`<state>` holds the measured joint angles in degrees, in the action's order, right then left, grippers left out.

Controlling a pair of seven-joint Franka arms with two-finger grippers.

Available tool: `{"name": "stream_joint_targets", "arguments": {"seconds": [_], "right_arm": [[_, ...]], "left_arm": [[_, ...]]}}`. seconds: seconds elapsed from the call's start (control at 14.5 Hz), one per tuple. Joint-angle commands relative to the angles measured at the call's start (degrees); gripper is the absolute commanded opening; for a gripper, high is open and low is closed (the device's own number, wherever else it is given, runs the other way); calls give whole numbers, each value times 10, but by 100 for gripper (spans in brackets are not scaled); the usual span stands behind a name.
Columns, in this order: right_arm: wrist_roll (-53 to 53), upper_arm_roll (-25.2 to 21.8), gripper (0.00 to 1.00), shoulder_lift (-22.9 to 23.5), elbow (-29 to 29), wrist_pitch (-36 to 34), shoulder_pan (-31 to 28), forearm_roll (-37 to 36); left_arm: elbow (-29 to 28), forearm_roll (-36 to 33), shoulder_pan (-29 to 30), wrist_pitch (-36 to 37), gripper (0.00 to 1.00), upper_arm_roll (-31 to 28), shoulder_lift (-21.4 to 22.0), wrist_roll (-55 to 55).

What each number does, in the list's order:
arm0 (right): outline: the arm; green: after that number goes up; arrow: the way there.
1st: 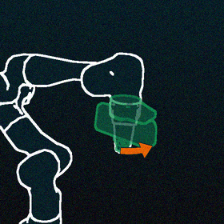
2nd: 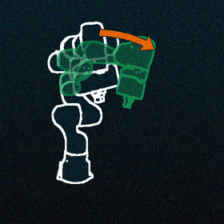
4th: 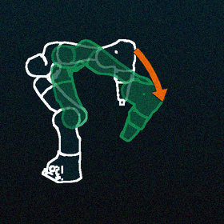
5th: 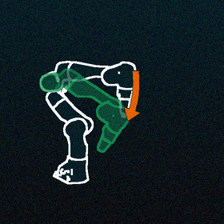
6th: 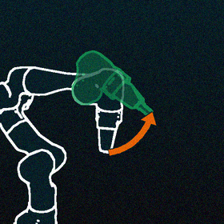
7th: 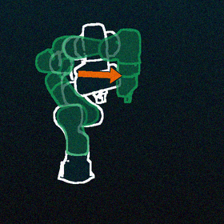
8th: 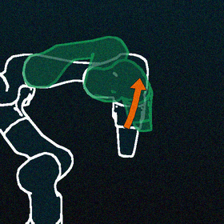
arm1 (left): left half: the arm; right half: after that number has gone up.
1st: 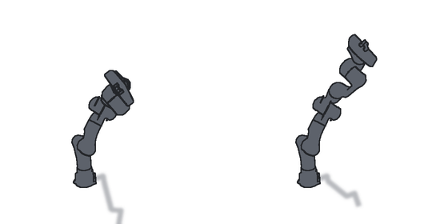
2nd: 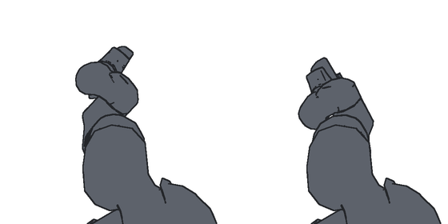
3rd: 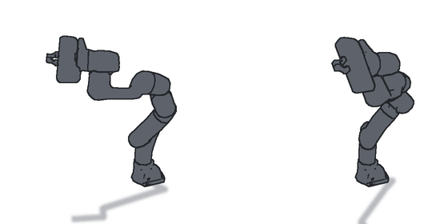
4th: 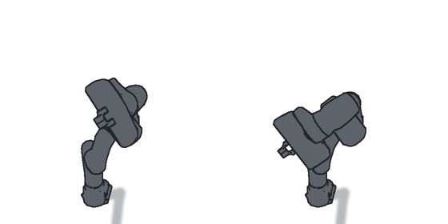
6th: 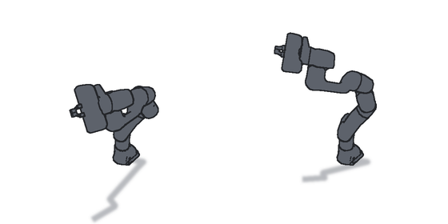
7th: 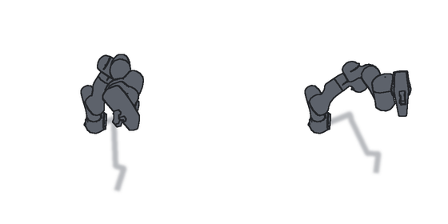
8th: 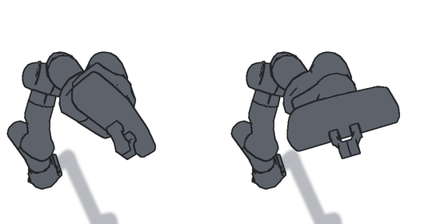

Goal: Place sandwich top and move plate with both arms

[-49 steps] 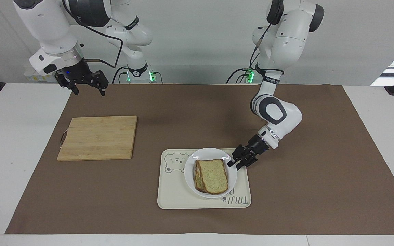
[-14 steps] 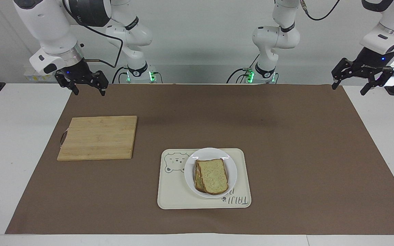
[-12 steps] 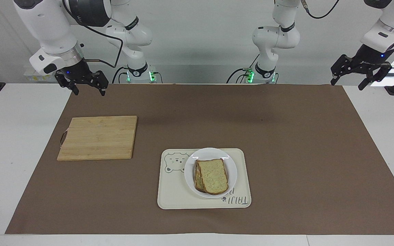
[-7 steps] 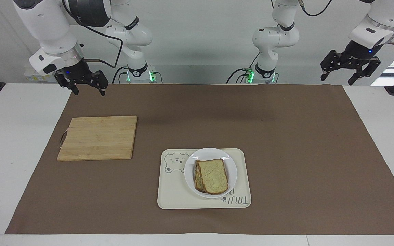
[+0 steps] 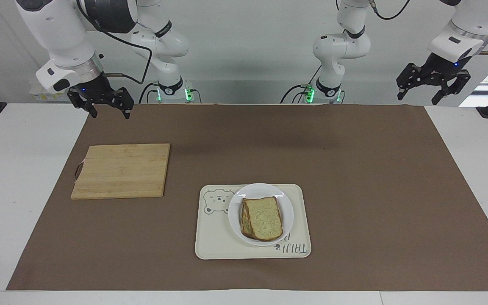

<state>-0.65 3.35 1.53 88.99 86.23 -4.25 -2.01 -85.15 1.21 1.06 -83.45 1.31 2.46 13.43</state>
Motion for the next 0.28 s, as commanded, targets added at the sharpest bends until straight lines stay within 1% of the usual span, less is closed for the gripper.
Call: {"name": "stream_joint_targets", "arguments": {"seconds": [0.0,0.21], "right_arm": [[-7,5,100,-3,5,6,-6,-5],[-7,5,100,-3,5,6,-6,-5]], "left_arm": [[-22,-7,7,-2,100,7,18,-5],[-22,-1,7,-2,100,7,18,-6]]}}
